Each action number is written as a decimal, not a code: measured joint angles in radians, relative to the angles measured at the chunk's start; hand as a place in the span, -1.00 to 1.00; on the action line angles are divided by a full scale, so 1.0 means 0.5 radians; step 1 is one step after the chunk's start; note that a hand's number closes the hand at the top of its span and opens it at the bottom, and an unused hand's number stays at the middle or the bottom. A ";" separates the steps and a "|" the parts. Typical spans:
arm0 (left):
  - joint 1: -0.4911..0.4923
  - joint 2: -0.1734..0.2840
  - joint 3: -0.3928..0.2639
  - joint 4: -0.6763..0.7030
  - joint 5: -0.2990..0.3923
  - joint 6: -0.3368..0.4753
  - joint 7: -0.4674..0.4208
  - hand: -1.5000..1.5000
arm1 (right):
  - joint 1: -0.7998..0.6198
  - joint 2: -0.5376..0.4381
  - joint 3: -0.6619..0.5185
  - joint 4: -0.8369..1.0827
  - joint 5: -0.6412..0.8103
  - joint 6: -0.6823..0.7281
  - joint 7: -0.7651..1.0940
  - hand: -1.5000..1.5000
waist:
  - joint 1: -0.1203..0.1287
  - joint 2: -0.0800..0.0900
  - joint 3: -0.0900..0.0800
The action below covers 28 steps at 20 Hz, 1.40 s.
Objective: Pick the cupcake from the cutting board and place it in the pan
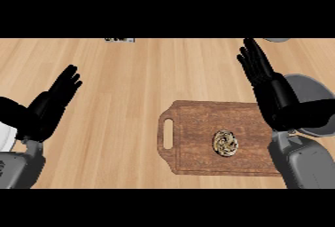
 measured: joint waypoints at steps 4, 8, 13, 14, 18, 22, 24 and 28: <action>0.015 -0.105 -0.039 -0.005 -0.038 0.030 -0.128 0.00 | -0.049 -0.034 0.013 0.026 -0.237 0.340 -0.098 1.00 | 0.056 -0.008 0.065; 0.070 -0.252 -0.133 -0.061 -0.119 0.117 -0.265 0.00 | -0.024 -0.203 0.017 0.099 -0.325 0.722 -0.267 -1.00 | 0.081 -0.011 0.089; 0.204 -0.407 -0.260 -0.084 -0.230 0.201 -0.434 0.00 | 0.156 -0.538 -0.209 0.401 -0.496 1.324 -0.679 -1.00 | 0.072 -0.012 0.101; 0.206 -0.435 -0.277 -0.053 -0.252 0.210 -0.469 0.00 | 0.160 -0.590 -0.234 0.469 -0.461 1.421 -0.777 -1.00 | 0.072 -0.011 0.102; 0.233 -0.476 -0.301 -0.041 -0.281 0.211 -0.510 0.00 | 0.116 -0.738 -0.286 0.675 -0.164 1.586 -1.139 -1.00 | 0.084 -0.014 0.103; 0.302 -0.507 -0.337 -0.094 -0.325 0.235 -0.523 0.00 | 0.017 -0.835 -0.240 0.767 0.081 1.568 -1.257 -1.00 | 0.093 -0.019 0.102; 0.309 -0.503 -0.332 -0.089 -0.331 0.221 -0.532 0.00 | -0.024 -0.882 -0.186 0.756 0.187 1.557 -1.278 -1.00 | 0.093 -0.020 0.101; 0.303 -0.539 -0.341 -0.044 -0.363 0.231 -0.561 0.00 | -0.142 -0.894 -0.018 0.712 0.389 1.543 -1.222 -1.00 | 0.092 -0.022 0.100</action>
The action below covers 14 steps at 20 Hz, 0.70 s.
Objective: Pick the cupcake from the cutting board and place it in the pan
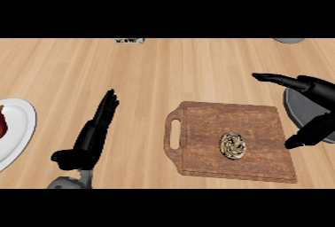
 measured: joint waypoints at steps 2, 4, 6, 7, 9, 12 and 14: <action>0.000 0.012 0.007 -0.030 -0.002 -0.002 0.037 0.00 | -0.042 -0.003 0.103 -0.037 0.118 -0.003 0.035 -1.00 | 0.003 -0.002 0.000; -0.004 0.011 0.008 -0.035 -0.008 -0.006 0.039 0.00 | -0.090 0.001 0.213 -0.058 0.266 -0.022 0.051 -1.00 | 0.007 -0.001 0.000; 0.016 0.004 0.006 -0.046 -0.011 -0.005 0.028 0.00 | -0.105 0.001 0.335 -0.111 0.415 -0.035 0.065 -1.00 | 0.005 -0.003 -0.001; -0.007 0.000 0.018 -0.033 -0.009 -0.009 0.031 0.00 | -0.116 0.009 0.391 -0.137 0.482 -0.038 0.073 -1.00 | 0.000 -0.003 -0.001; -0.014 -0.008 0.025 -0.022 -0.014 -0.007 0.039 0.00 | -0.084 0.022 0.501 -0.196 0.619 -0.066 0.065 -1.00 | -0.009 -0.005 -0.001; 0.018 -0.023 0.021 -0.024 -0.029 -0.010 0.019 0.00 | -0.069 0.046 0.613 -0.220 0.830 -0.122 0.064 -1.00 | -0.014 -0.005 -0.001; 0.022 -0.021 0.042 -0.028 -0.028 -0.024 0.017 0.00 | -0.033 0.077 0.669 -0.220 0.960 -0.164 0.061 -1.00 | -0.018 -0.006 -0.001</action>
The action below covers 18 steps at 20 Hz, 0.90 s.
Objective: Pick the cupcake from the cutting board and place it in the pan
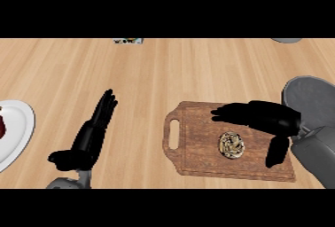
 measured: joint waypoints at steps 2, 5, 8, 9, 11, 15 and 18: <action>0.002 -0.008 0.015 -0.001 -0.009 -0.016 0.004 0.00 | 0.011 0.050 0.011 0.025 0.098 -0.001 0.006 -1.00 | -0.003 0.000 0.000; -0.005 -0.039 0.040 0.031 -0.035 -0.033 -0.004 0.00 | 0.078 0.101 -0.009 0.002 0.215 0.019 0.001 -1.00 | -0.008 -0.001 0.000; -0.034 -0.061 0.063 0.008 -0.065 -0.036 0.052 0.00 | 0.062 0.170 -0.062 0.052 0.307 0.062 -0.013 -1.00 | -0.008 -0.001 0.000; -0.003 -0.059 0.069 0.000 -0.072 -0.048 0.029 0.00 | 0.084 0.171 -0.080 0.016 0.320 0.094 0.005 -1.00 | -0.009 -0.001 0.000; 0.002 -0.059 0.096 0.004 -0.080 -0.079 0.014 0.00 | 0.128 0.206 -0.113 -0.001 0.376 0.097 0.010 -1.00 | -0.010 -0.002 0.000; 0.019 -0.103 0.092 -0.020 -0.121 -0.085 0.040 0.00 | 0.138 0.300 -0.168 0.120 0.477 0.058 -0.050 -1.00 | -0.008 -0.001 0.000; -0.007 -0.130 0.114 0.017 -0.144 -0.103 0.022 0.00 | 0.181 0.357 -0.201 0.142 0.528 0.037 -0.082 -1.00 | -0.010 0.000 0.000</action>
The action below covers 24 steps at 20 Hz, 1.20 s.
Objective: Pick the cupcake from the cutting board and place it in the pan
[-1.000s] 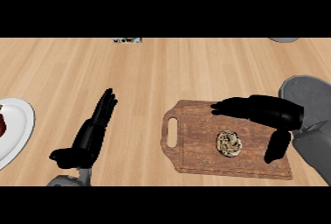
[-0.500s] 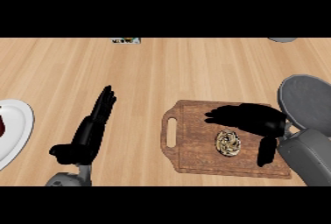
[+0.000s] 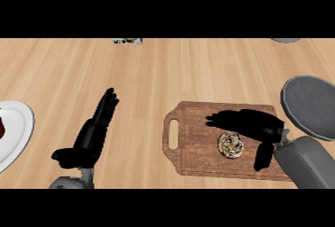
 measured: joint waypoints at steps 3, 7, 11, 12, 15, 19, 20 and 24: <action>-0.010 0.014 0.058 0.009 0.023 -0.064 0.006 0.00 | -0.017 0.091 -0.021 0.057 0.074 -0.007 0.008 -1.00 | 0.001 0.000 0.000; 0.046 0.015 0.086 -0.039 0.015 -0.099 0.004 0.00 | -0.082 0.199 -0.031 0.201 0.183 -0.015 0.012 -1.00 | 0.005 0.000 0.000; 0.063 -0.030 0.063 -0.075 -0.030 -0.085 0.031 0.00 | -0.082 0.241 -0.021 0.322 0.299 -0.066 -0.045 1.00 | 0.005 -0.002 -0.003; 0.073 -0.036 0.053 -0.080 -0.043 -0.081 0.029 0.00 | -0.111 0.236 0.001 0.360 0.332 -0.073 -0.070 1.00 | 0.008 -0.004 -0.004; 0.065 -0.019 0.088 -0.080 -0.027 -0.110 0.039 0.00 | -0.125 0.215 0.059 0.362 0.431 -0.165 -0.146 1.00 | 0.008 -0.014 -0.009; 0.022 -0.040 0.110 -0.035 -0.040 -0.114 0.045 0.00 | -0.154 0.237 0.080 0.434 0.547 -0.304 -0.249 1.00 | 0.007 -0.023 -0.016; 0.019 -0.045 0.114 -0.025 -0.047 -0.116 0.036 0.00 | -0.150 0.234 0.074 0.431 0.566 -0.318 -0.276 1.00 | 0.007 -0.024 -0.015; 0.037 -0.073 0.106 -0.032 -0.068 -0.114 0.031 0.00 | -0.161 0.275 0.027 0.494 0.614 -0.426 -0.365 1.00 | 0.008 -0.028 -0.018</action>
